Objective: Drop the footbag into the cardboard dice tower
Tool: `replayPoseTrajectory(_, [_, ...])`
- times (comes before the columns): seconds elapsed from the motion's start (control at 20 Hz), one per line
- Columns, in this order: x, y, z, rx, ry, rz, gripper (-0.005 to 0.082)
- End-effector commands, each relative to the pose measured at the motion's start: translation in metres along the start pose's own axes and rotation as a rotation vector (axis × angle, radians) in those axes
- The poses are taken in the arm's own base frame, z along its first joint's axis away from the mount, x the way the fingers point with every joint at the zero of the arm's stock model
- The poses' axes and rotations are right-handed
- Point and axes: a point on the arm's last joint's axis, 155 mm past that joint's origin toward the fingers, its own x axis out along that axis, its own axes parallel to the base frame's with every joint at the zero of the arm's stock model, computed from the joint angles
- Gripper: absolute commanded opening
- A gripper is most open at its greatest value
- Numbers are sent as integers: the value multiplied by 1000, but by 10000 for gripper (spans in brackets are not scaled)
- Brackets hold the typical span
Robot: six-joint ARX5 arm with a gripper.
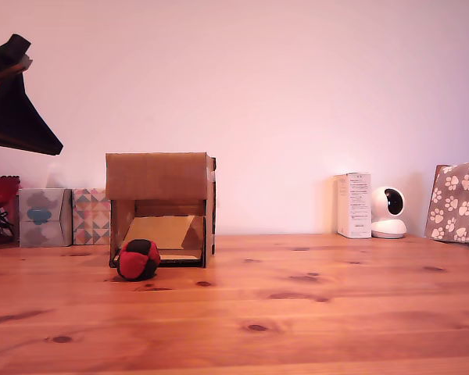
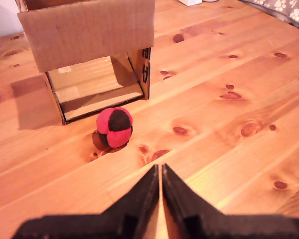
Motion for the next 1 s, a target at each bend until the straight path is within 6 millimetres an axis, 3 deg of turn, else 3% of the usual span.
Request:
replayPoseTrajectory(0.0, [0,-2,0,-2,-4,-6,-19])
replayPoseTrajectory(0.55, [0,1,1,-2,-8,6,-19])
replayPoseTrajectory(0.8, [3,8,27,19,-117,38,-19])
replayPoseTrajectory(0.95, [17,11,40,26,-174,38,-19])
